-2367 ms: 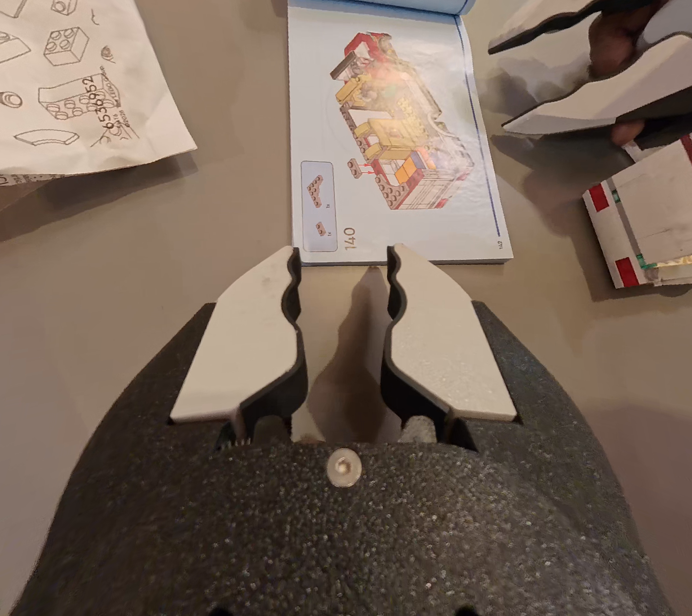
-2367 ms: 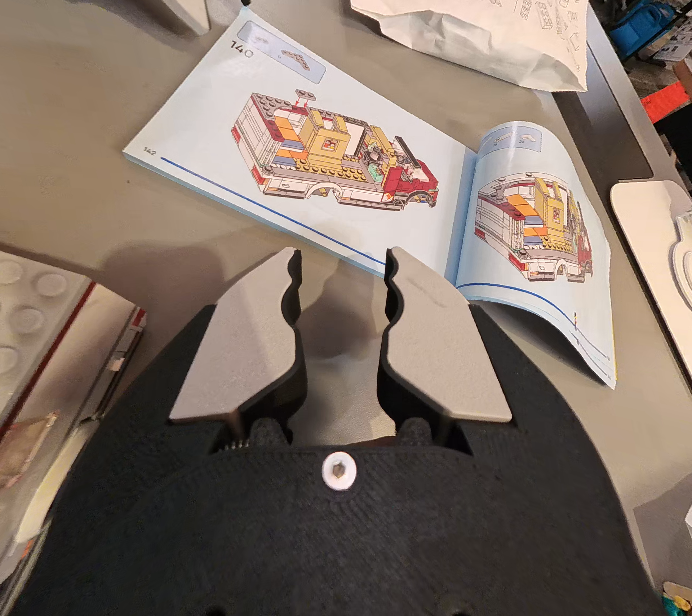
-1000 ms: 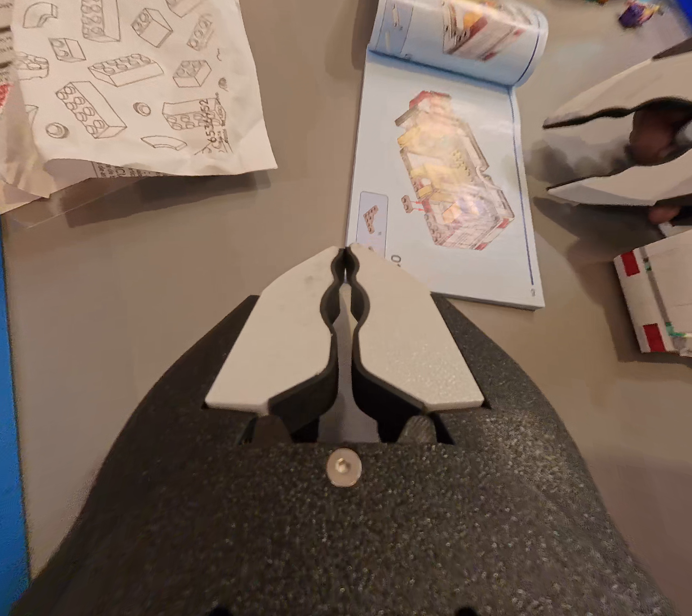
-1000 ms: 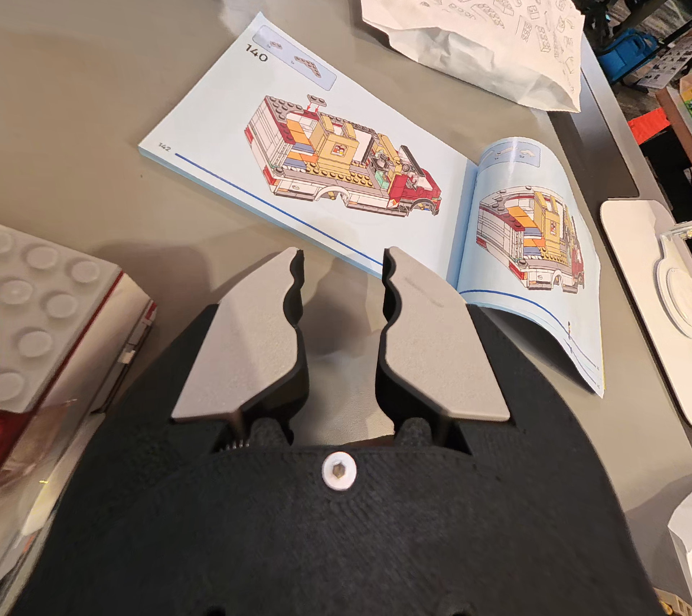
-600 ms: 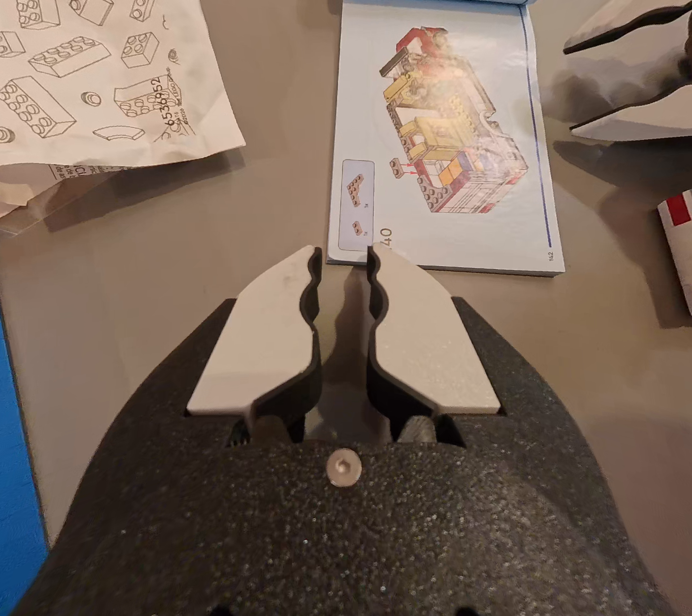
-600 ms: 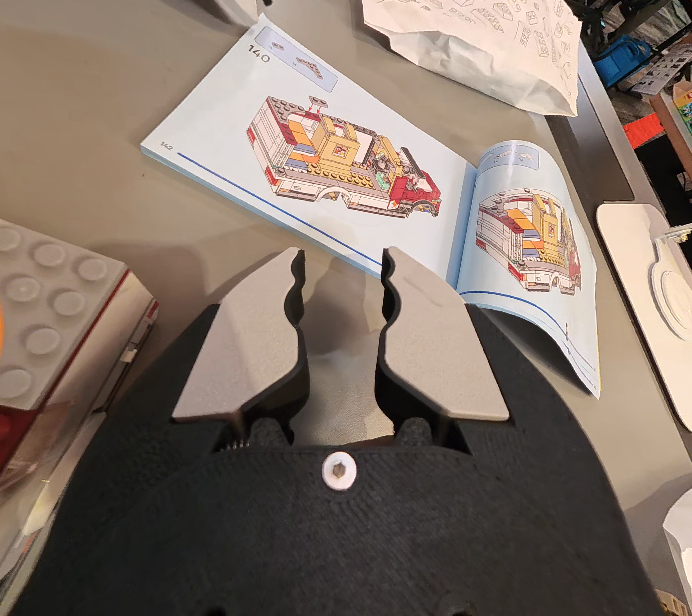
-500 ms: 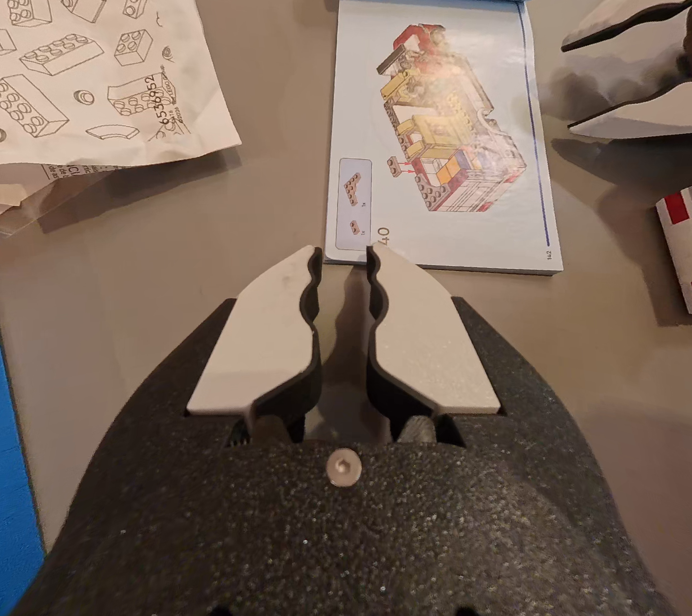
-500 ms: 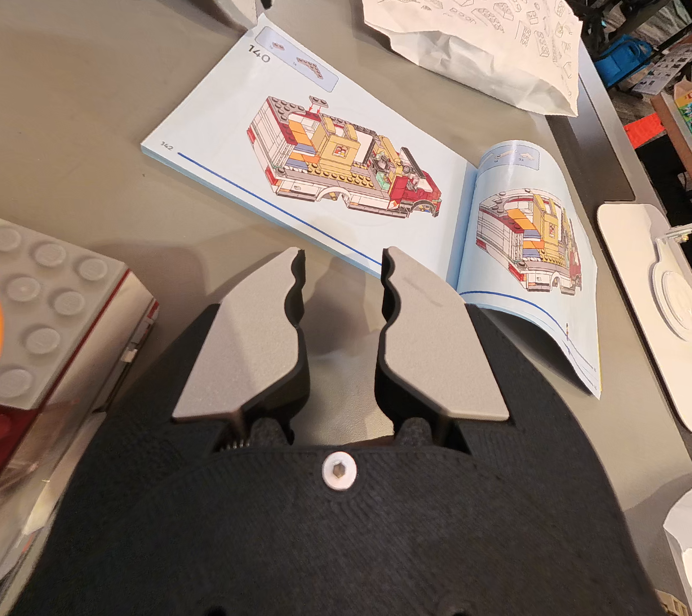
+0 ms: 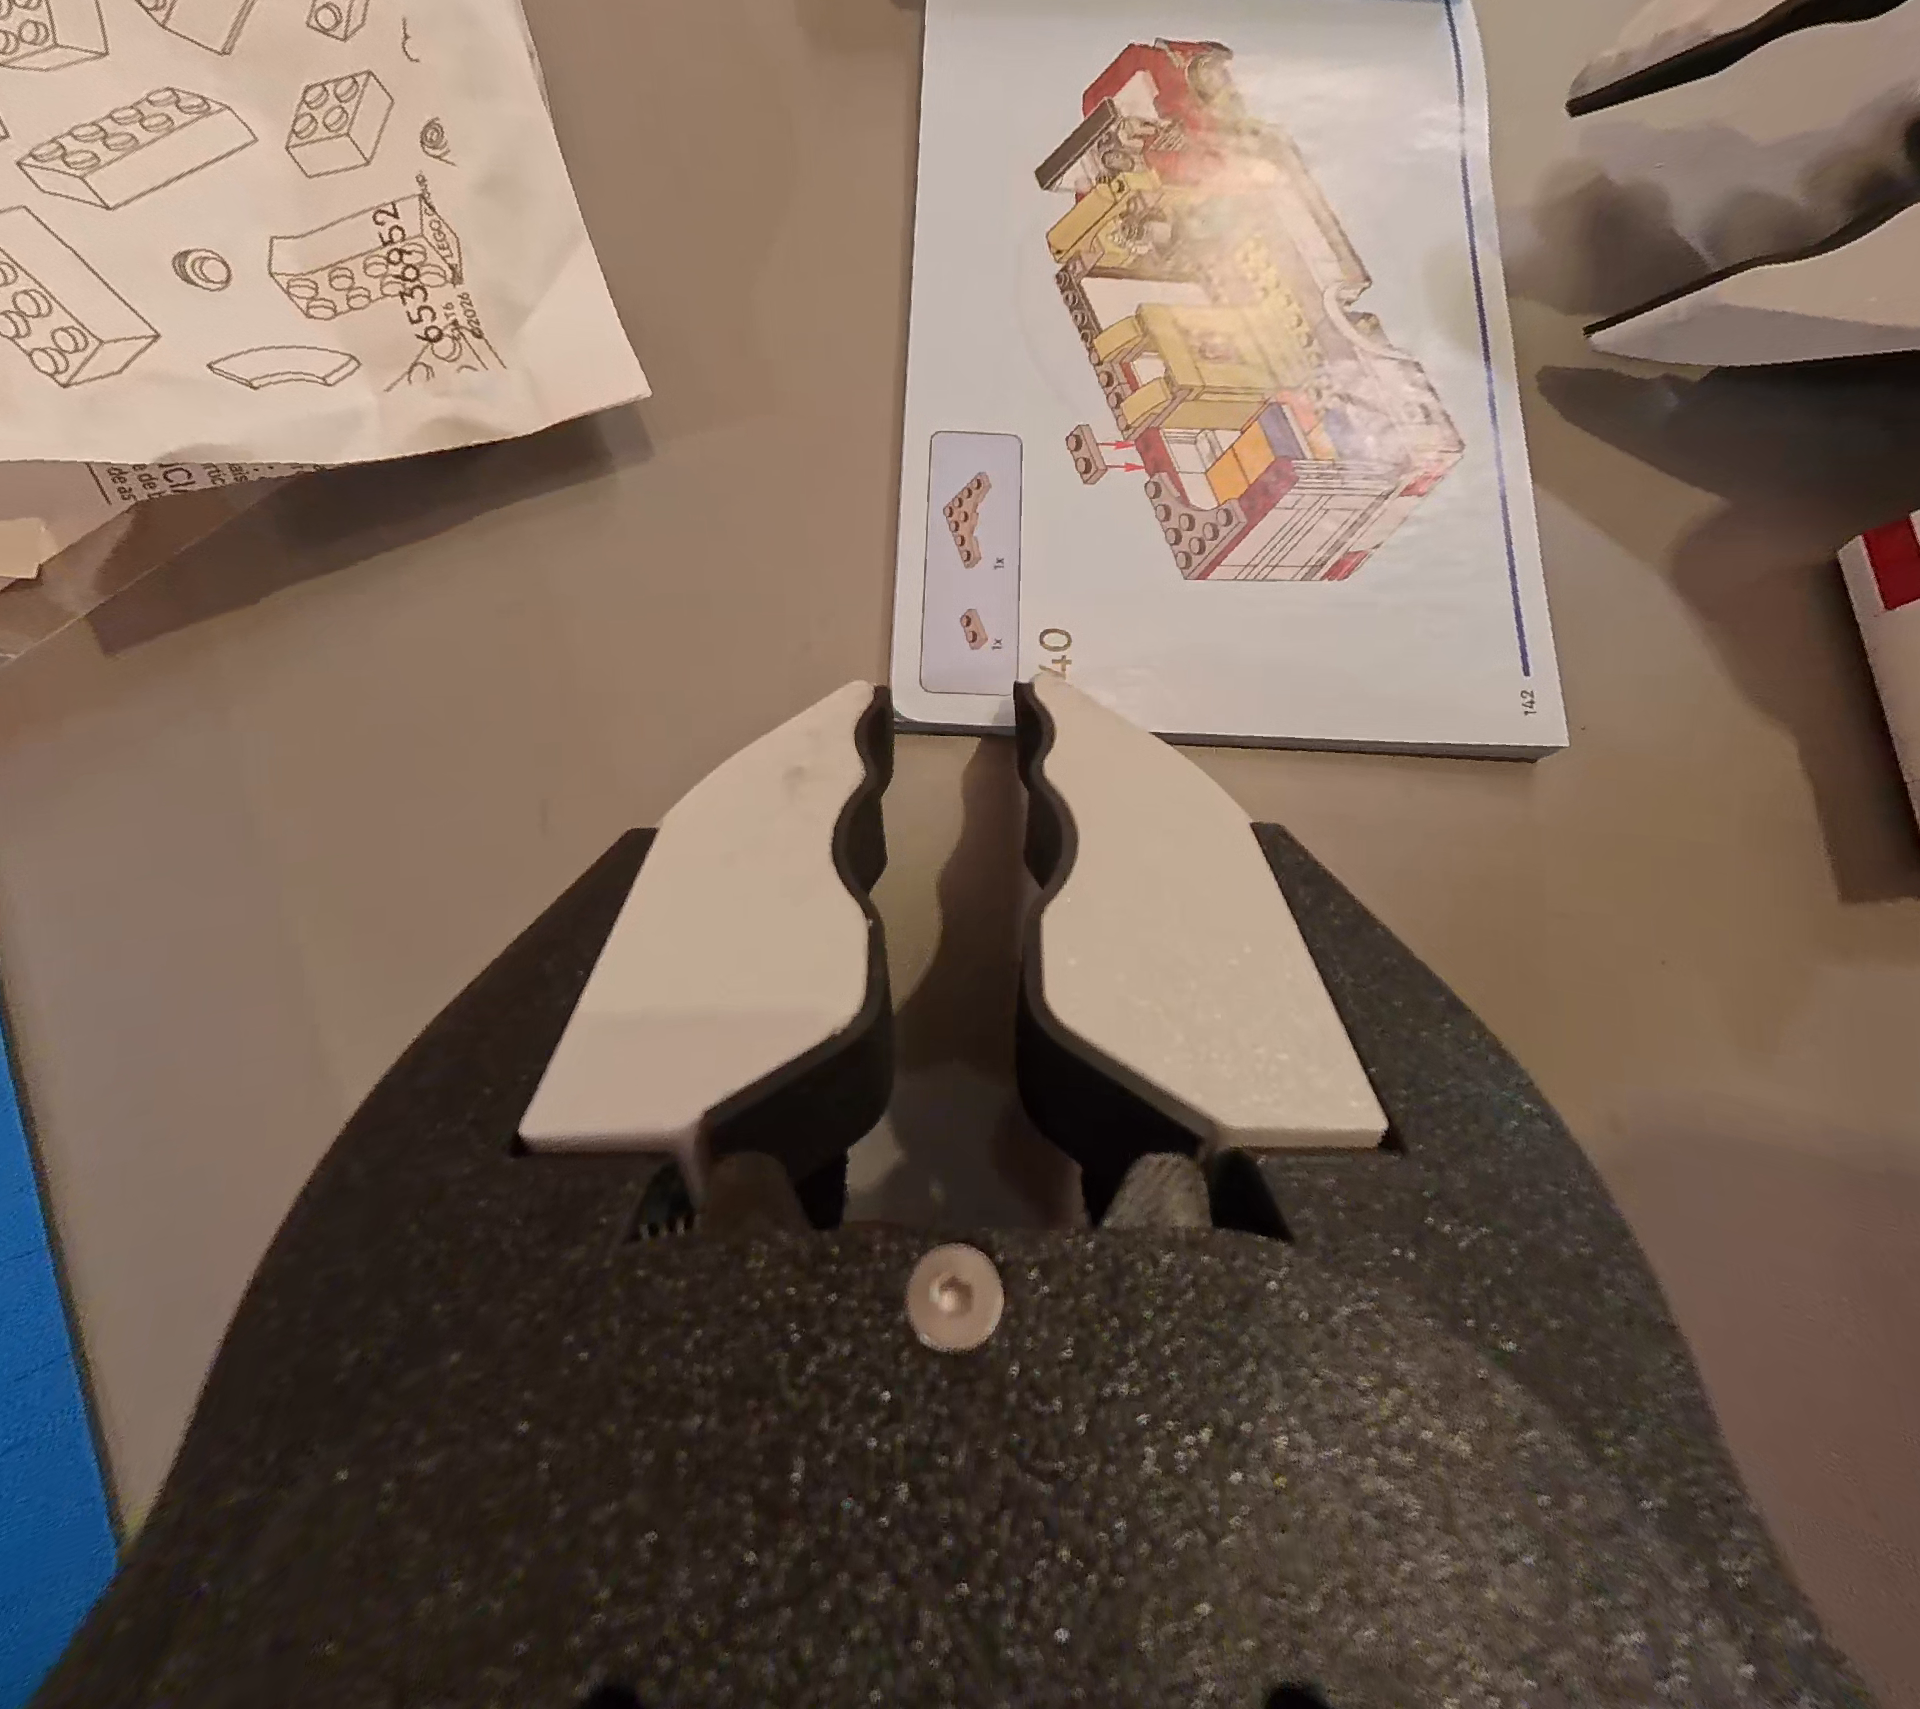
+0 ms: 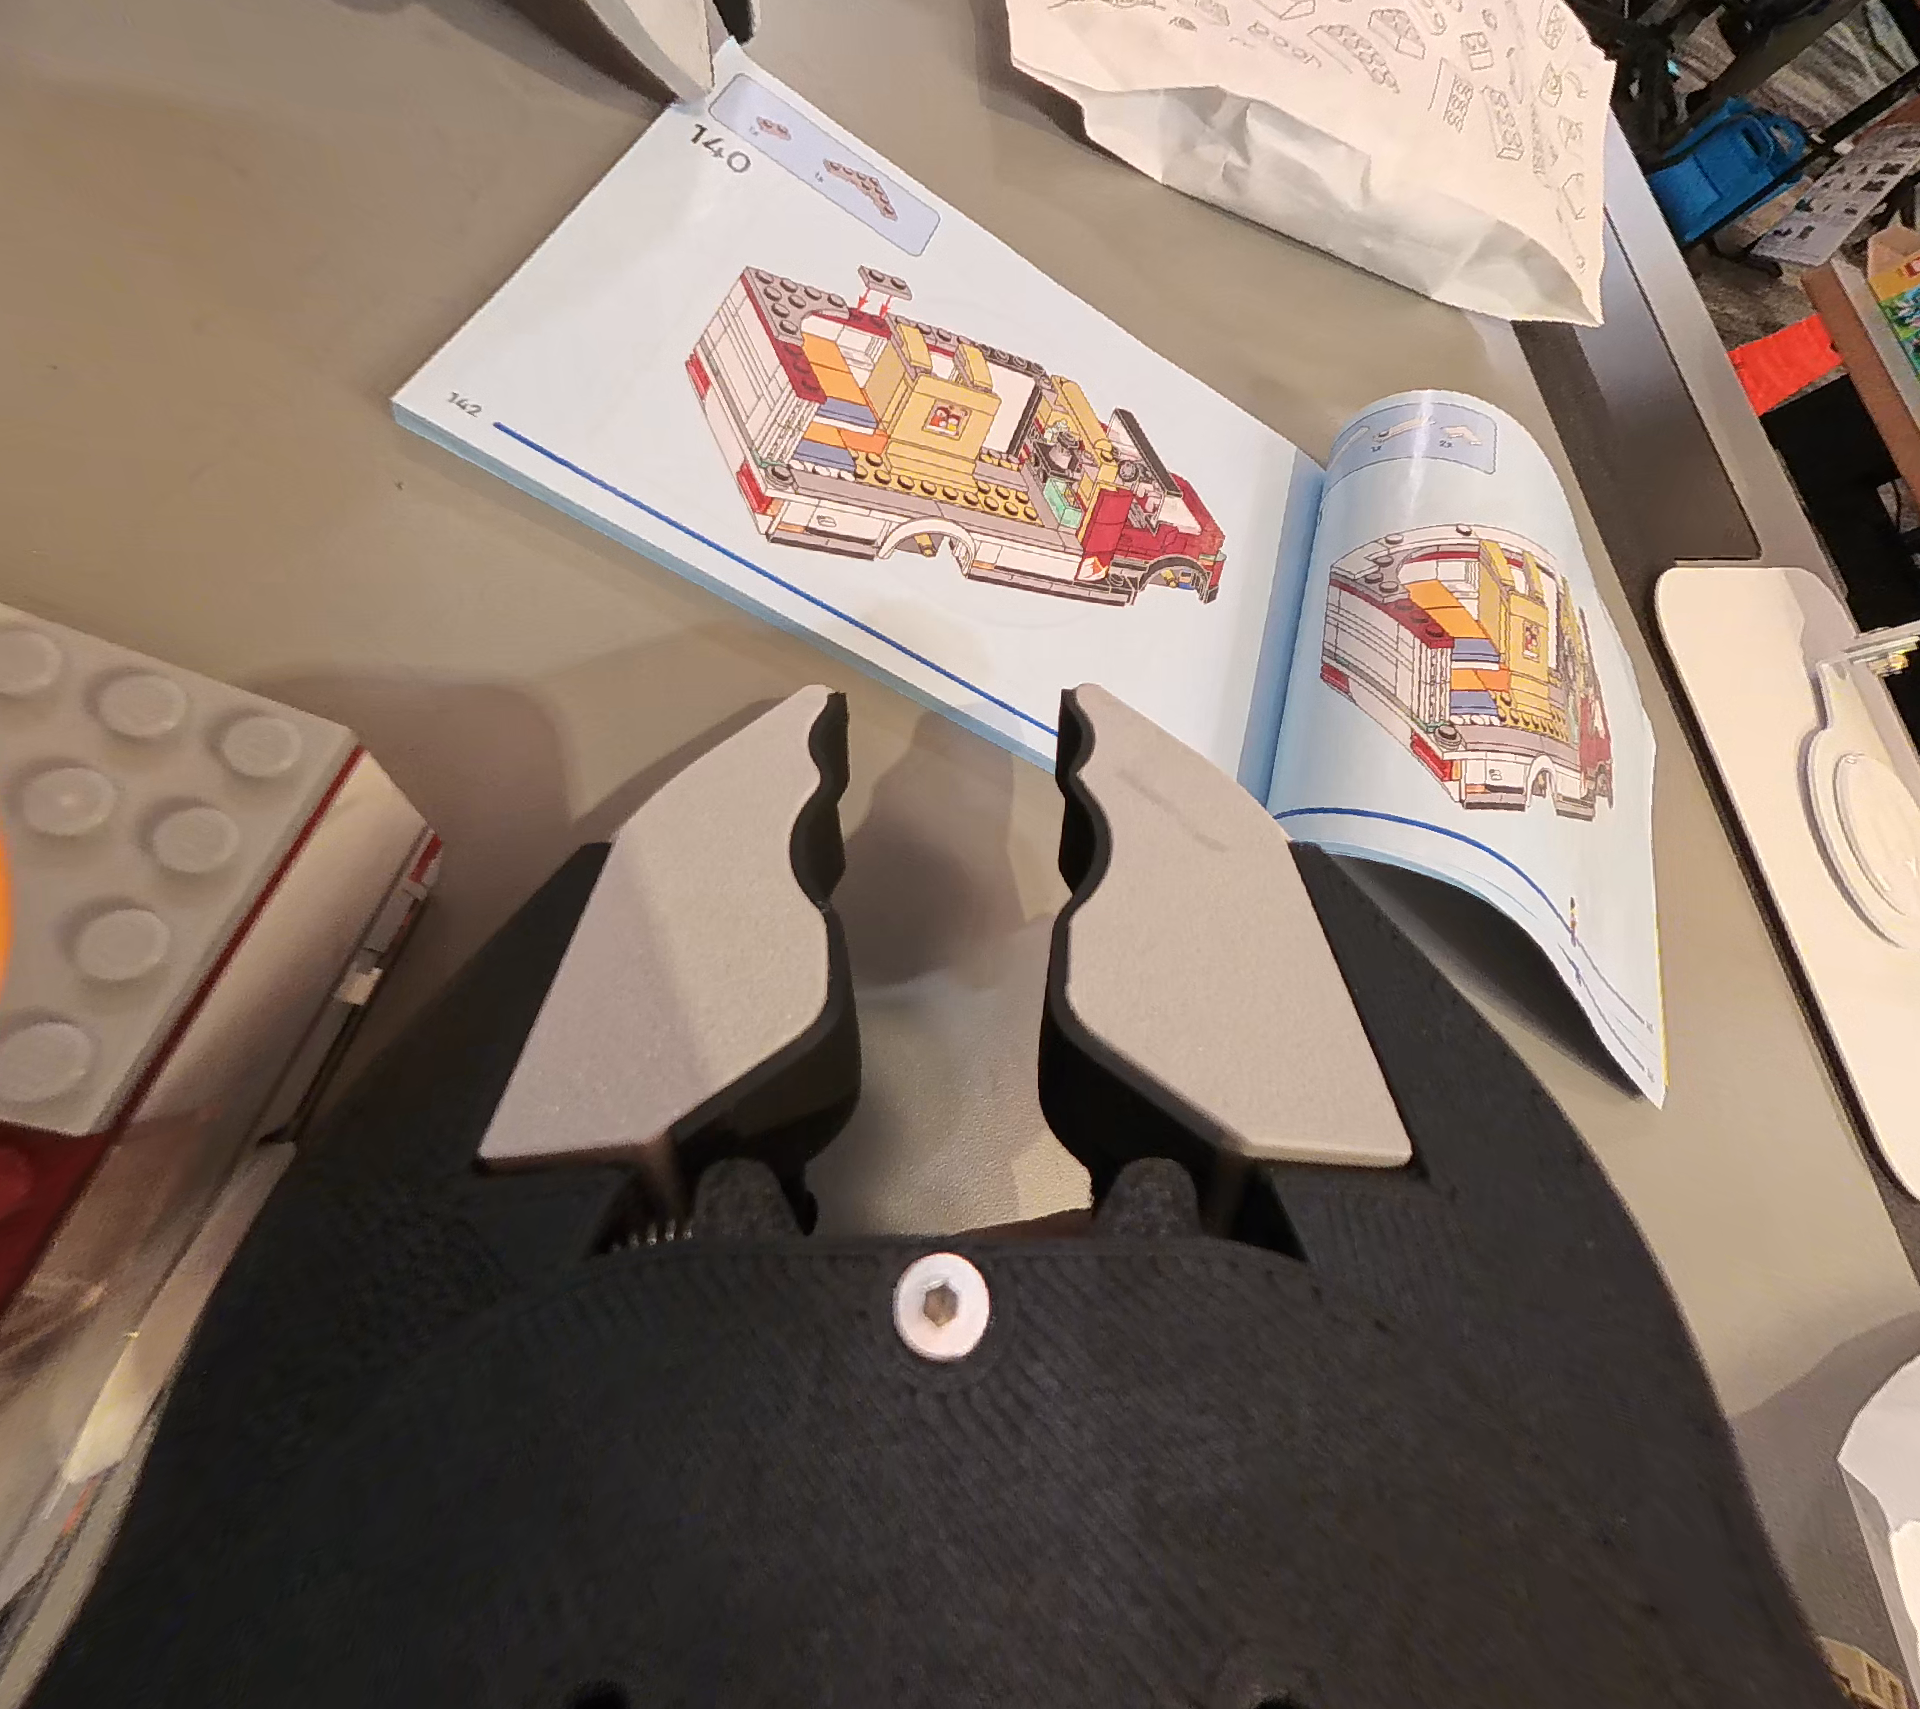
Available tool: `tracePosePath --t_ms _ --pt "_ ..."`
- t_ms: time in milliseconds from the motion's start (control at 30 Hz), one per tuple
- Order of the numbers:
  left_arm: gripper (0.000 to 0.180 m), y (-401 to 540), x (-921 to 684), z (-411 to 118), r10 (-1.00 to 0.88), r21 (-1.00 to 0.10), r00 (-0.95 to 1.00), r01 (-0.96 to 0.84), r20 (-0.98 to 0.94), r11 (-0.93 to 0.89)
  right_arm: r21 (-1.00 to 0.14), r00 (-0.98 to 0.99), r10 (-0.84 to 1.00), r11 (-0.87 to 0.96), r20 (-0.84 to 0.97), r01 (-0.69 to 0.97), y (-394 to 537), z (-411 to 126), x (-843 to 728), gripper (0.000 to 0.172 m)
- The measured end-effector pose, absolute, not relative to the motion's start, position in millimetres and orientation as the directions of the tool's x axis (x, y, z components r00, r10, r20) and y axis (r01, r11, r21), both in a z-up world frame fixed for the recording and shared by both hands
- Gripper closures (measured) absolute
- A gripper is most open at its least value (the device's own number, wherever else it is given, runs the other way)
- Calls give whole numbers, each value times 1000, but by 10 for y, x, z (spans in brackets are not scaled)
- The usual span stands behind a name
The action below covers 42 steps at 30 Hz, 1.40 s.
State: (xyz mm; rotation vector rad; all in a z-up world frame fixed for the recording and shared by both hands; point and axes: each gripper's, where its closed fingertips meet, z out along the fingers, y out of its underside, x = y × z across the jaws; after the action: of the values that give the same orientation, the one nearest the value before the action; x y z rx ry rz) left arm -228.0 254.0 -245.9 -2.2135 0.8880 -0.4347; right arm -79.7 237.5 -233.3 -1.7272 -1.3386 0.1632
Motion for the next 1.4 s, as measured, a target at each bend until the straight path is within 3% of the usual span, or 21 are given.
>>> tracePosePath --t_ms 667,1400 --pt "180 2616 -2348 -2485 -666 -707 746 -472 -1 -526 -712 399 820 14 410 702 2372 -2332 -799 134" --pt "180 2543 -2214 -2469 -726 -715 688 -499 16 -489 -714 348 836 73 424 696 2285 -2312 -837 127"
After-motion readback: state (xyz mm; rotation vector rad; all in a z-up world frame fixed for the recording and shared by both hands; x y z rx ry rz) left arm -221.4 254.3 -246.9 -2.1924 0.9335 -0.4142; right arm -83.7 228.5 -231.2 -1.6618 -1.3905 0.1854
